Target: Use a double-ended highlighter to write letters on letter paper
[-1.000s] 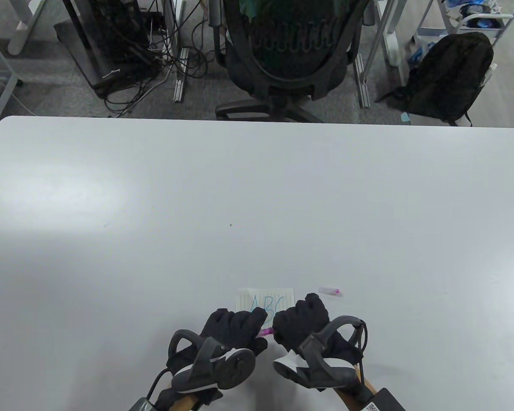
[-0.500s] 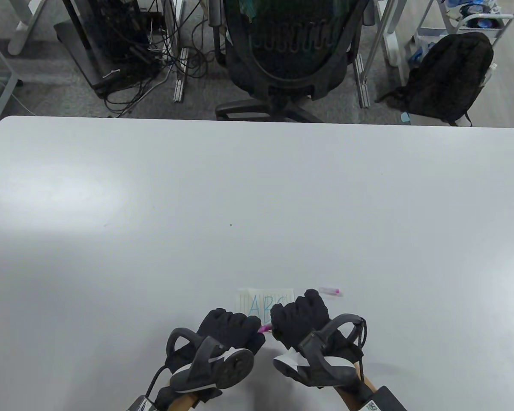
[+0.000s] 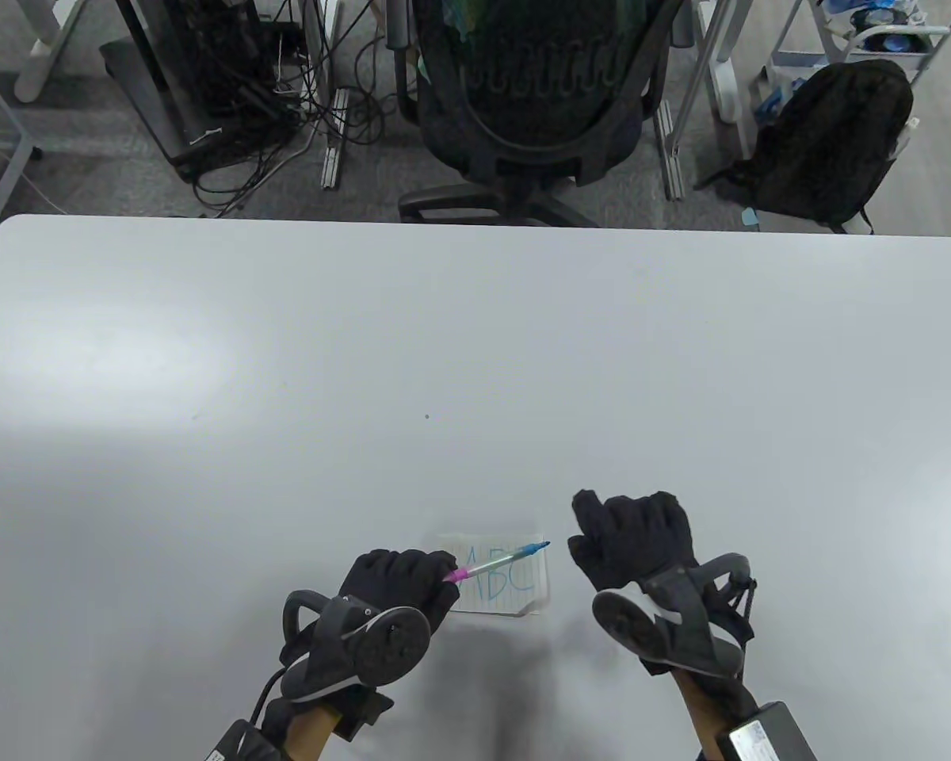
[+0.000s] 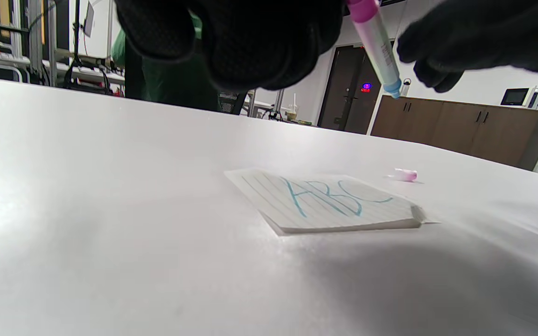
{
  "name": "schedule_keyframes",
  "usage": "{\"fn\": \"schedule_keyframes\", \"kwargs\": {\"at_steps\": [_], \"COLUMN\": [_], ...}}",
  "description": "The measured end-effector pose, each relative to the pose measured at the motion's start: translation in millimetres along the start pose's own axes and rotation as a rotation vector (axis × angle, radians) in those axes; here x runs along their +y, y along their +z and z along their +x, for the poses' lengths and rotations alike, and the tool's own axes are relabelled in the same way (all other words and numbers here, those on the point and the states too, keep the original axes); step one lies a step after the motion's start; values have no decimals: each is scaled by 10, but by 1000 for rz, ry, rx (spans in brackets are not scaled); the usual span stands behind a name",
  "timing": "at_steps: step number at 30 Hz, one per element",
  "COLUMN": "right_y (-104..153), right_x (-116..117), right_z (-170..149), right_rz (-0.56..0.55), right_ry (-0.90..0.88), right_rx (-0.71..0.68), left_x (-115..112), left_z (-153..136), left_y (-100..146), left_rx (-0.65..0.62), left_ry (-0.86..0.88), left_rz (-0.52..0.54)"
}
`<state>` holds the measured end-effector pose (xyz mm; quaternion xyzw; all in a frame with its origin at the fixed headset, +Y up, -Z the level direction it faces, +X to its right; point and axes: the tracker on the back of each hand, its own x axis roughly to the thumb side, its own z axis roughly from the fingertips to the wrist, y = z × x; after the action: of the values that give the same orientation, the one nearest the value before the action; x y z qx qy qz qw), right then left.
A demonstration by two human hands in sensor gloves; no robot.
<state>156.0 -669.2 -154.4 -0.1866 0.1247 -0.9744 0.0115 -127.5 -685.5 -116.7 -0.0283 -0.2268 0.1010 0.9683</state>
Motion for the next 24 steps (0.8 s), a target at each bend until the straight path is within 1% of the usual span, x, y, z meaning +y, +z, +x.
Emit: {"fn": "schedule_keyframes", "kwargs": {"at_steps": [3, 6, 7, 9, 11, 13, 17, 18, 21, 24], "right_y": [-20, -34, -33, -32, -41, -55, -62, -50, -62, -61], "right_x": [161, 379, 427, 557, 645, 698, 716, 722, 729, 706], "right_z": [-143, -189, -195, -196, -192, -186, -168, -163, -154, -177], "right_rz": [130, 303, 323, 355, 380, 388, 364, 344, 355, 364], "right_ry": [26, 111, 126, 93, 76, 95, 122, 141, 159, 135], "right_rx": [33, 33, 34, 44, 55, 46, 33, 20, 0, -5], "left_x": [-10, -28, -34, -47, -58, -64, -65, -70, -88, -105], "left_z": [-52, -108, -123, -158, -184, -205, -230, -240, -255, -266], "left_y": [-7, -27, -31, -39, -44, -43, -52, -57, -61, -61], "left_rx": [11, 21, 24, 33, 38, 42, 53, 55, 59, 65], "left_ry": [19, 32, 40, 48, 48, 58, 65, 73, 81, 74], "left_rz": [-7, -23, -25, -37, -46, -49, -50, -54, -62, -67]}}
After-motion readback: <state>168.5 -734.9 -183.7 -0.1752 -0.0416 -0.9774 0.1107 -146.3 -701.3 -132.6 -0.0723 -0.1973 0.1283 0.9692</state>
